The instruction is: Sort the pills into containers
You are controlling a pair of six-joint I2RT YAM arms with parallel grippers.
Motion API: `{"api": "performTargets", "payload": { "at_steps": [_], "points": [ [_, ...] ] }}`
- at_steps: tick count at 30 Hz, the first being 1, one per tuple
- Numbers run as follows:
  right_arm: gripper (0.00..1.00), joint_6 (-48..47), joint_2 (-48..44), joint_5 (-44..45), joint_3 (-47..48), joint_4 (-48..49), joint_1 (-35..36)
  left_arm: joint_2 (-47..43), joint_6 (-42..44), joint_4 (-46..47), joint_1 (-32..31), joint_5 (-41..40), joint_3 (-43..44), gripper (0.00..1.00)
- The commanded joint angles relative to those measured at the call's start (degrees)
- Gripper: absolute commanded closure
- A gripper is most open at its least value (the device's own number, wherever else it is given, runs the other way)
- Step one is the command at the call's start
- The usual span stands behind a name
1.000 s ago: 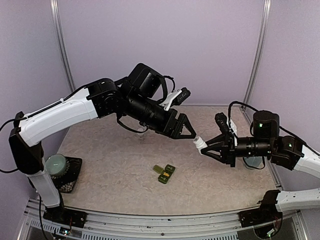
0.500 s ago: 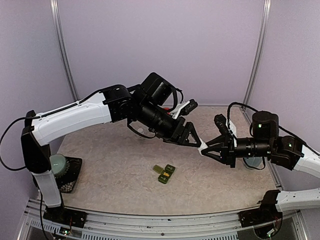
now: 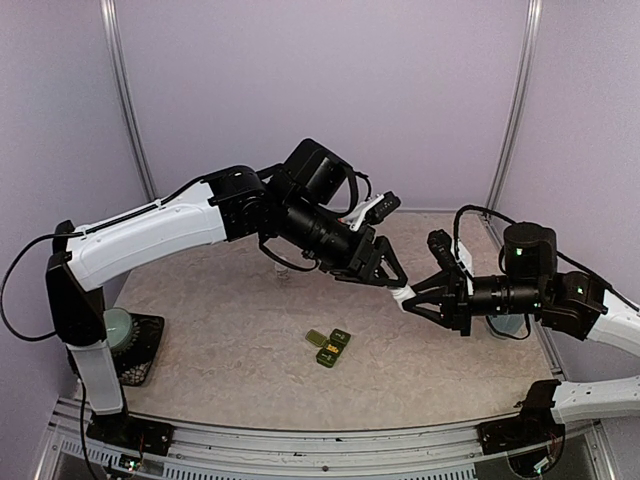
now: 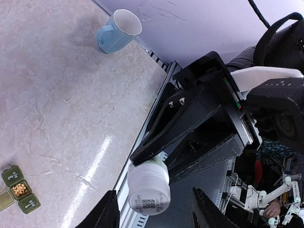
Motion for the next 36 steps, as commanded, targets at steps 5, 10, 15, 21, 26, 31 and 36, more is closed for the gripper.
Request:
{"api": "performTargets", "payload": {
  "at_steps": [5, 10, 15, 21, 26, 31, 36],
  "points": [
    [0.88, -0.5, 0.2, 0.4, 1.5, -0.1, 0.2, 2.0, -0.3, 0.6, 0.1, 2.5, 2.6, 0.54],
    [0.88, -0.6, 0.2, 0.6, 1.5, 0.0, 0.2, 2.0, -0.5, 0.6, 0.1, 2.3, 2.8, 0.62],
    [0.88, -0.7, 0.4, 0.4, 1.6, -0.1, 0.3, 2.3, 0.1, -0.1, 0.2, 1.7, 3.2, 0.71],
    [0.88, -0.8, 0.4, -2.1, 2.0, -0.6, 0.3, 4.6, 4.6, -4.5, -0.6, 3.3, 6.9, 0.79],
    [0.87, -0.2, -0.3, -8.6, 2.6, 0.2, 0.3, 5.2, 8.2, -5.2, -1.8, 6.1, 6.7, 0.8],
    [0.86, 2.7, -1.2, -13.9, 3.3, 0.1, 0.3, 4.4, 13.7, -6.6, -4.4, 2.4, 6.9, 0.8],
    [0.86, 8.3, -1.1, -17.1, 2.8, 1.0, 0.3, 4.8, 19.9, -8.2, -9.1, -3.3, 8.6, 0.8]
  ]
}}
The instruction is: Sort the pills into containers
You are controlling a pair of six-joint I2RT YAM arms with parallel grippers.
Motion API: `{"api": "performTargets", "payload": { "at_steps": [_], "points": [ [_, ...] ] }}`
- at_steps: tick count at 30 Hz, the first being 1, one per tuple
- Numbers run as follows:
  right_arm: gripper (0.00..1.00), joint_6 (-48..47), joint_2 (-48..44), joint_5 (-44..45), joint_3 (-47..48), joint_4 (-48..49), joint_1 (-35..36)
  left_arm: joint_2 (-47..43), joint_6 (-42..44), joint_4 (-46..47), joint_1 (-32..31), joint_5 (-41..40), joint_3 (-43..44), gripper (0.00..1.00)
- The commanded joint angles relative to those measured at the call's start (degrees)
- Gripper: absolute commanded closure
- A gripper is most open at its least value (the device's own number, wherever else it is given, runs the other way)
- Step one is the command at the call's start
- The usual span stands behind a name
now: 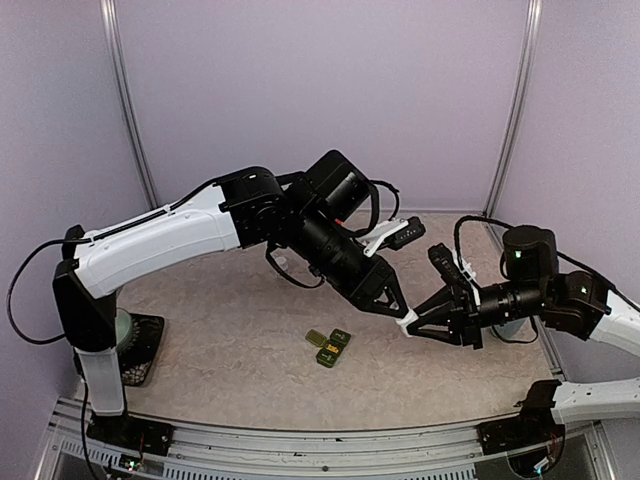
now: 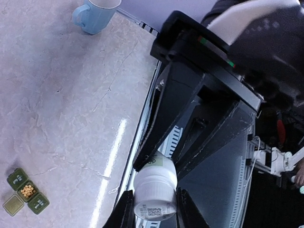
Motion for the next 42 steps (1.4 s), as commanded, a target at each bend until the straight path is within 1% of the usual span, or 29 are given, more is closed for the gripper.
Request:
{"api": "performTargets", "payload": {
  "at_steps": [1, 6, 10, 13, 17, 23, 27, 28, 30, 34, 37, 41, 42],
  "points": [
    [0.86, 6.8, -0.8, -7.2, 2.1, 6.9, 0.3, 0.7, 8.6, 1.5, -5.8, -4.0, 2.0, 0.8],
    [0.86, 13.1, -1.9, -12.0, 1.2, 9.9, 0.2, -0.7, 16.2, 1.8, -10.1, -4.4, 1.5, 0.8],
    [0.86, 17.5, -1.8, -16.6, 0.6, 11.9, 0.2, -1.8, 20.5, 1.6, -11.1, -3.2, 0.9, 0.8],
    [0.85, 21.1, -1.9, -19.9, -0.4, 14.7, 0.2, -3.9, 24.0, 2.9, -11.6, -0.2, -1.4, 0.79],
    [0.85, 26.3, -1.6, -24.1, -1.6, 18.8, 0.2, -6.5, 26.7, 5.1, -12.0, 3.9, -4.4, 0.74],
    [0.85, 30.1, -1.5, -27.3, -3.1, 23.6, 0.2, -6.8, 29.7, 3.6, -13.4, 6.1, -4.1, 0.72],
    [0.85, 29.9, -1.5, -27.8, -3.4, 23.7, 0.2, -7.0, 30.0, 3.3, -13.3, 6.1, -4.1, 0.64],
    [0.85, 29.8, -1.5, -27.8, -3.6, 23.6, 0.2, -7.1, 30.0, 3.3, -13.2, 6.2, -4.1, 0.57],
    [0.85, 29.5, -1.7, -27.6, -4.1, 23.4, 0.2, -7.7, 29.5, 4.1, -12.6, 6.4, -4.6, 0.49],
    [0.85, 27.4, -1.5, -26.2, -4.3, 20.8, 0.2, -9.9, 27.2, 6.8, -10.7, 7.2, -6.7, 0.38],
    [0.85, 23.0, -1.5, -22.9, -2.9, 15.9, 0.2, -12.0, 23.7, 9.5, -9.6, 5.4, -9.1, 0.29],
    [0.86, 14.6, -1.6, -15.6, -0.3, 8.1, 0.2, -14.3, 16.5, 12.9, -7.4, -0.6, -12.6, 0.22],
    [0.86, 13.2, -1.6, -13.2, 0.2, 6.7, 0.2, -14.8, 14.9, 13.5, -6.6, -0.6, -13.7, 0.21]
  ]
}}
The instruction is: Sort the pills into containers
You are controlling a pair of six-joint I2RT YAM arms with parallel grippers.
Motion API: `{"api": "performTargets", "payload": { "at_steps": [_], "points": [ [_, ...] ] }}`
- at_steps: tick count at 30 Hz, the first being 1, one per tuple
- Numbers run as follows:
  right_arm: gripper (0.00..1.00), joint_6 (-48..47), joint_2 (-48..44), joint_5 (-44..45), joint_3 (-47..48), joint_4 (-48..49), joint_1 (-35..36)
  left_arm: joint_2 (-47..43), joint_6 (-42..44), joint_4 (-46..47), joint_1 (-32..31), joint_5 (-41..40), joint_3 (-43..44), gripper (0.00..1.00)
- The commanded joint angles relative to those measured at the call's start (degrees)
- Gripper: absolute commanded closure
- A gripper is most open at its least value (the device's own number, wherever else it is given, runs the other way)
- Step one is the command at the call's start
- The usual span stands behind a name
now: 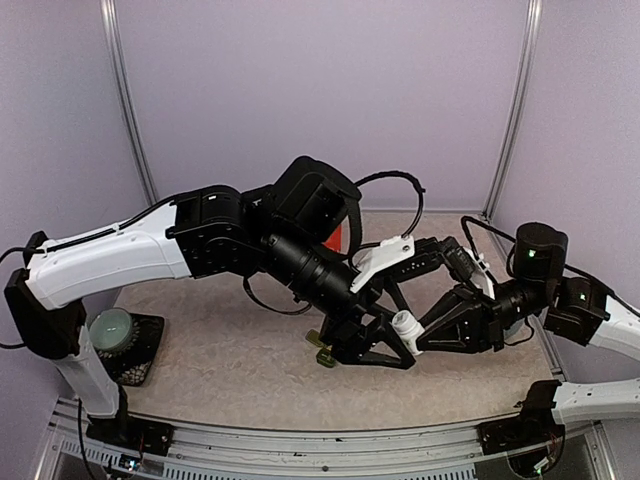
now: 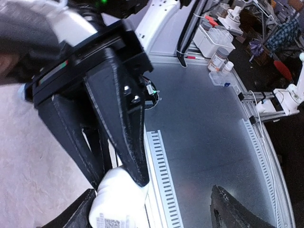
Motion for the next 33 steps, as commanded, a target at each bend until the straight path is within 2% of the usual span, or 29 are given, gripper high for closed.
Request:
{"api": "performTargets", "payload": {
  "at_steps": [1, 6, 9, 17, 25, 33],
  "points": [
    [0.86, -10.0, -0.1, 12.1, 3.4, -8.5, -0.4, -4.6, -9.5, 4.6, 2.6, -3.4, -4.2, 0.21],
    [0.86, -16.3, 0.8, 21.6, 5.4, -12.9, -0.4, -6.9, -19.6, 5.2, 6.7, -12.0, -6.4, 0.17],
    [0.87, -20.4, 2.4, 27.0, 7.4, -15.6, -0.3, -6.6, -25.7, 3.4, 10.6, -14.1, -6.6, 0.17],
    [0.89, -26.9, 5.5, 39.3, 9.7, -17.6, 1.3, -1.6, -33.2, 4.1, 13.9, -7.9, -5.7, 0.19],
    [0.89, -29.4, 8.8, 50.6, 11.5, -18.3, 7.3, 4.2, -37.0, 4.8, 14.2, -3.9, -2.1, 0.19],
    [0.89, -30.3, 9.2, 55.8, 11.4, -17.8, 10.5, 4.4, -39.2, 6.2, 15.3, -3.6, -2.3, 0.24]
  ]
}}
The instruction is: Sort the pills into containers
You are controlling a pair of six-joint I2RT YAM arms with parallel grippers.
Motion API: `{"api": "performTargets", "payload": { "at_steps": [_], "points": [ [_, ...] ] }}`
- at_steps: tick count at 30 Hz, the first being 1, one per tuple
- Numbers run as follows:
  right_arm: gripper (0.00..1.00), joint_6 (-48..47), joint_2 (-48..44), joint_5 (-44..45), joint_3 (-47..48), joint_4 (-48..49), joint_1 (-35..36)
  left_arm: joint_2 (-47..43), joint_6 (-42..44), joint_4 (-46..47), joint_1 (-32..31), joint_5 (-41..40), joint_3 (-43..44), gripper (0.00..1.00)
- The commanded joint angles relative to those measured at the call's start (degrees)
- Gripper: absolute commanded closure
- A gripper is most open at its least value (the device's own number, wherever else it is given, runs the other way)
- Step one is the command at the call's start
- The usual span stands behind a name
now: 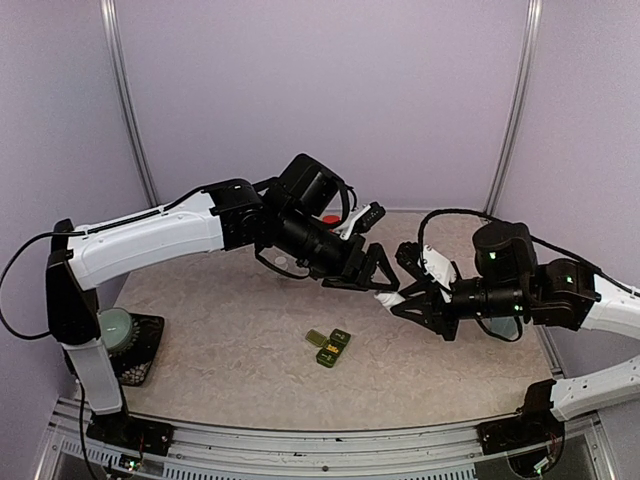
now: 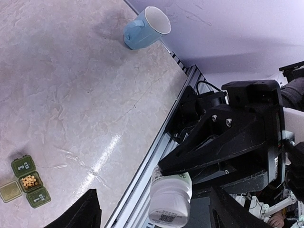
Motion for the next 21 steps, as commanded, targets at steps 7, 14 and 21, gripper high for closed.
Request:
{"api": "performTargets", "payload": {
  "at_steps": [7, 14, 21],
  "points": [
    [0.89, -2.0, -0.5, 6.2, 1.0, -0.3, 1.4, -2.2, -4.7, 5.2, 1.5, 2.8, -2.1, 0.24],
    [0.89, -2.3, -0.3, 9.6, 0.8, -0.2, 2.2, -2.0, -7.3, 7.3, 1.4, 4.3, -2.8, 0.33],
    [0.89, -2.4, -0.6, 10.6, 0.7, -0.2, 2.8, -1.1, -8.6, 8.1, 0.9, 5.7, -2.5, 0.41]
  ]
}}
